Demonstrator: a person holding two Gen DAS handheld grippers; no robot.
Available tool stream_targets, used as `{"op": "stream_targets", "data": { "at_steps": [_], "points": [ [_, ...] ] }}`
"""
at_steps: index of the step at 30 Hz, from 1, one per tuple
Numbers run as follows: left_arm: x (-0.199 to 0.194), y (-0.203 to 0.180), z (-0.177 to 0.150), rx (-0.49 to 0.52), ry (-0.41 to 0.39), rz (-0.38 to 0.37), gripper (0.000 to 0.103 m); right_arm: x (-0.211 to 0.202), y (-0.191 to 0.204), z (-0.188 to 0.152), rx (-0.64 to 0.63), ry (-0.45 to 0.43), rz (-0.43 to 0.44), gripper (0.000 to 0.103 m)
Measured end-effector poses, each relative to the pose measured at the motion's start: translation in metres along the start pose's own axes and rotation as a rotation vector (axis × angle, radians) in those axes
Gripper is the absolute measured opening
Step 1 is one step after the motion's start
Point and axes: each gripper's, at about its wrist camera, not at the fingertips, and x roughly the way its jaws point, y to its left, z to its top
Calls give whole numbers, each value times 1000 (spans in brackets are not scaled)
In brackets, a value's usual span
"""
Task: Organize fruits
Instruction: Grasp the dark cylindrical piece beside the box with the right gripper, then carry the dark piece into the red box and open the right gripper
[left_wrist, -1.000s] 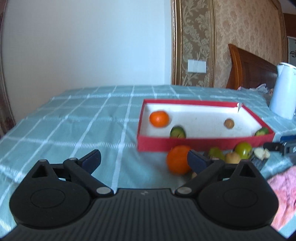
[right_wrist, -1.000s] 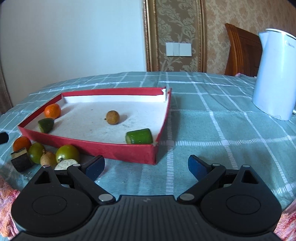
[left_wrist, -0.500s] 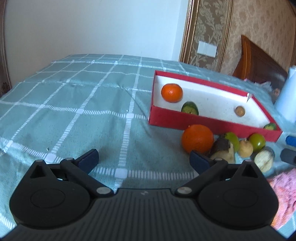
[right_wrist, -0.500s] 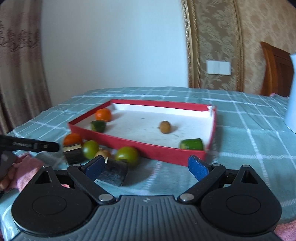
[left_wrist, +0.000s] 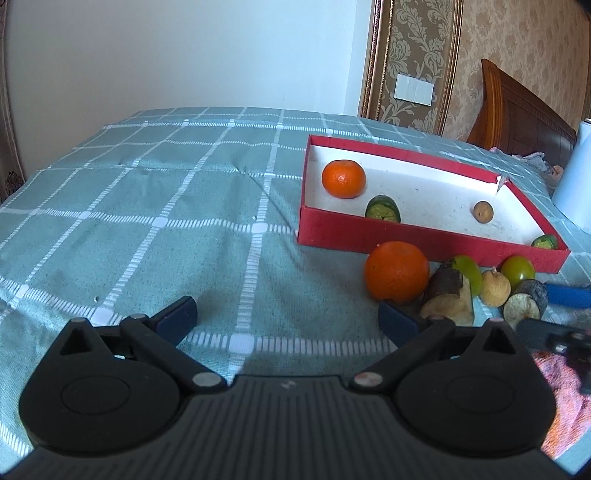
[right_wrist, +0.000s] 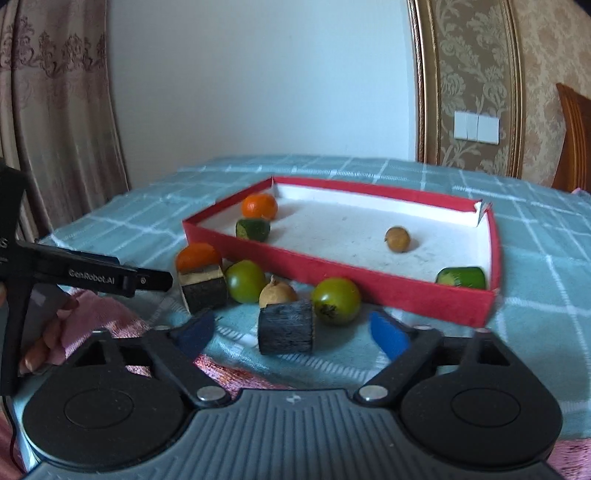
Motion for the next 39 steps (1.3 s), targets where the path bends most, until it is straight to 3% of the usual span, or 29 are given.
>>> {"op": "stream_targets", "data": {
  "at_steps": [2,5,7,8,16,25,39],
  "points": [
    [0,0,0,-4,-1,-3,103,7,-1,1,25,33,-4,53],
    [0,1,0,-9,-3,-7,103,11,-6,3,49,42,3,52],
    [0,1,0,-13,-5,-10,103,11,-6,3,53,35,0,45],
    [0,2,0,-14,-5,-11,103,10,-6,3,55,36,23,34],
    [-1,3,0,-18,-7,-15,103,7,-9,1,79,27,21,34],
    [-2,4,0,-26,-10,-21,103,-17,-22,2,146,-68,-21,33],
    [-2,5,-1,-26,-10,-21,103,-1,-60,43,143,-117,-184,33]
  ]
}}
